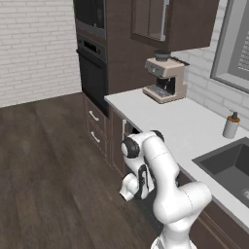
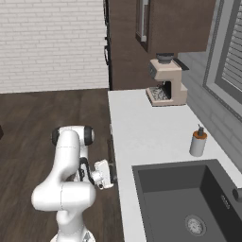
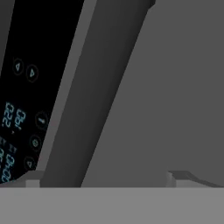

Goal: Pick up the cup and bowl from the counter, place them in the dishwasher, and close the dishwasher door.

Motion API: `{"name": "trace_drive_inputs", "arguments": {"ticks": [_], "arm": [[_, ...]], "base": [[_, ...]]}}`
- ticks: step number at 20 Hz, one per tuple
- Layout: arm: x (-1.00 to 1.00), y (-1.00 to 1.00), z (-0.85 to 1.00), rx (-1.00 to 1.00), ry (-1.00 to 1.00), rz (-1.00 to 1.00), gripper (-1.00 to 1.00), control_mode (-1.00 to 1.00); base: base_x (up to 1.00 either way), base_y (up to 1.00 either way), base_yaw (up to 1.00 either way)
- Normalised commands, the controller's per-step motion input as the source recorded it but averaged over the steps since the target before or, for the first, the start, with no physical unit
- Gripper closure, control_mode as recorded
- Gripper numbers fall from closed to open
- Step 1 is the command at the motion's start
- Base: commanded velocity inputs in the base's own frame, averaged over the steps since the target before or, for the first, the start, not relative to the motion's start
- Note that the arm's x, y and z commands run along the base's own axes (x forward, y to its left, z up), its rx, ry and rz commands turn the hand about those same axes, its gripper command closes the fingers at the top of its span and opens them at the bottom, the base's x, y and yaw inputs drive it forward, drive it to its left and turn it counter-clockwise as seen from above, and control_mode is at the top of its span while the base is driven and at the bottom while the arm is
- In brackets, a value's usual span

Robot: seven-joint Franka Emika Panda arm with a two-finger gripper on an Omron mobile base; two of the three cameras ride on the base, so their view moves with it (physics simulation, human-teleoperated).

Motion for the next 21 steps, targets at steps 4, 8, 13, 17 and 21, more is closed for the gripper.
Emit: {"name": "trace_drive_inputs", "arguments": {"ticks": [4,8,13,17,21], "arm": [[0.04,-1.00,-0.01,-0.03,0.12,0.00,-1.00,-1.00],[0.10,-1.00,-0.03,-0.03,0.07,0.00,-1.00,-1.00],[0.09,-1.00,-0.06,-0.07,0.00,0.00,-1.00,-1.00],[0.18,-1.00,-0.04,-0.06,0.00,0.00,-1.00,-1.00],[0.18,-1.00,0.00,-0.04,0.00,0.00,-1.00,-1.00]], "base": [[0.00,0.00,0.00],[0.00,0.00,0.00],[0.00,0.00,0.00],[0.00,0.00,0.00],[0.00,0.00,0.00]]}}
